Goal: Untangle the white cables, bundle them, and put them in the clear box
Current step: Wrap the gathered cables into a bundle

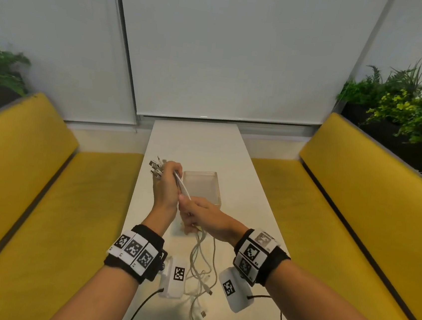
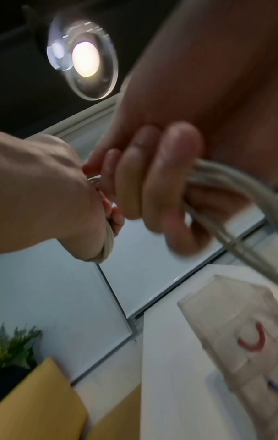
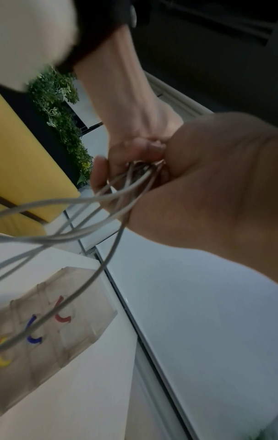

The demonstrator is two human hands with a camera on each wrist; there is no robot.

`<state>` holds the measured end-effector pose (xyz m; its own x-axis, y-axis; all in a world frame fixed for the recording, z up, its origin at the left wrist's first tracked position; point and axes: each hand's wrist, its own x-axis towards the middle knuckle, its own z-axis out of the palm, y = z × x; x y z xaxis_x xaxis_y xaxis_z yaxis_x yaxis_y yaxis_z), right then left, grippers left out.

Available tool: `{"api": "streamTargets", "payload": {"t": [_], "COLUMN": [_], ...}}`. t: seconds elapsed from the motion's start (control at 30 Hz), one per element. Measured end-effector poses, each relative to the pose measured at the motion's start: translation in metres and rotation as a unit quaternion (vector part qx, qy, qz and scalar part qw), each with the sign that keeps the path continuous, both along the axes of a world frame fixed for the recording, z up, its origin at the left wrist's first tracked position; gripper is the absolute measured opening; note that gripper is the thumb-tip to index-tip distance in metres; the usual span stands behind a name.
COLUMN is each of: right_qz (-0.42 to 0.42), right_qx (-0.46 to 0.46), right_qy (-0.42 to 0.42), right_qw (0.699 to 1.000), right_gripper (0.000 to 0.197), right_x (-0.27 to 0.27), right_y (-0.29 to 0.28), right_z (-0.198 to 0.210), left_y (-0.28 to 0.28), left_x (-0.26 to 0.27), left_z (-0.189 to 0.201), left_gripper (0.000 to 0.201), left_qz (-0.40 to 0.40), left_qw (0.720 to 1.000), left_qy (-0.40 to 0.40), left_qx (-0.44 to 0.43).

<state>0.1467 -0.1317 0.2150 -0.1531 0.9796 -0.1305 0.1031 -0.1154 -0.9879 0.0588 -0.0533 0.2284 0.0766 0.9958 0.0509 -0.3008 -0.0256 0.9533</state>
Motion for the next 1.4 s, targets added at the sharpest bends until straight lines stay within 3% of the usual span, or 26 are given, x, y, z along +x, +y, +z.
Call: {"api": "streamTargets", "payload": {"t": [0.13, 0.37, 0.43, 0.5, 0.57, 0.63, 0.7, 0.8, 1.0, 1.17, 1.37, 1.4], "right_qz": [0.018, 0.032, 0.027, 0.003, -0.017, -0.033, -0.058, -0.08, -0.078, -0.052, -0.035, -0.026], "right_qx": [-0.004, -0.021, -0.004, 0.042, 0.101, 0.151, 0.185, 0.208, 0.146, 0.077, 0.009, 0.001], "right_qy": [0.036, 0.052, -0.007, -0.134, -0.252, -0.325, -0.366, -0.349, -0.26, -0.228, -0.278, -0.284], "right_qw": [0.999, 0.998, 1.0, 0.99, 0.962, 0.933, 0.91, 0.911, 0.951, 0.969, 0.96, 0.958], "right_gripper": [0.037, 0.036, 0.029, 0.031, 0.041, 0.039, 0.034, 0.03, 0.051, 0.047, 0.044, 0.054], "right_x": [0.0, -0.001, -0.005, -0.009, -0.012, -0.017, -0.02, -0.02, -0.003, 0.023, 0.047, 0.053], "right_y": [-0.002, -0.005, -0.005, -0.004, -0.003, -0.004, -0.003, -0.001, 0.007, 0.013, 0.031, 0.041], "right_z": [-0.001, 0.005, 0.008, 0.01, 0.008, 0.005, -0.001, -0.007, -0.004, -0.006, -0.024, -0.032], "left_y": [0.005, 0.007, 0.006, 0.005, 0.005, 0.005, 0.003, 0.002, -0.002, -0.005, -0.015, -0.018], "left_x": [0.002, -0.004, -0.003, -0.004, -0.006, -0.007, -0.008, -0.007, -0.011, -0.018, -0.026, -0.027], "left_z": [0.005, 0.022, 0.024, 0.026, 0.027, 0.028, 0.029, 0.032, 0.042, 0.051, 0.059, 0.055], "left_gripper": [0.027, 0.023, 0.024, 0.024, 0.023, 0.021, 0.021, 0.026, 0.029, 0.028, 0.029, 0.029], "left_qz": [-0.077, -0.217, -0.237, -0.244, -0.236, -0.22, -0.218, -0.253, -0.384, -0.475, -0.621, -0.645], "left_qw": [0.994, 0.957, 0.952, 0.952, 0.956, 0.96, 0.961, 0.951, 0.888, 0.838, 0.755, 0.741], "left_qy": [-0.074, -0.193, -0.191, -0.172, -0.153, -0.14, -0.136, -0.159, -0.253, -0.267, -0.209, -0.183], "left_qx": [-0.001, 0.012, 0.038, 0.069, 0.088, 0.101, 0.102, 0.081, 0.021, -0.008, -0.033, -0.041]}}
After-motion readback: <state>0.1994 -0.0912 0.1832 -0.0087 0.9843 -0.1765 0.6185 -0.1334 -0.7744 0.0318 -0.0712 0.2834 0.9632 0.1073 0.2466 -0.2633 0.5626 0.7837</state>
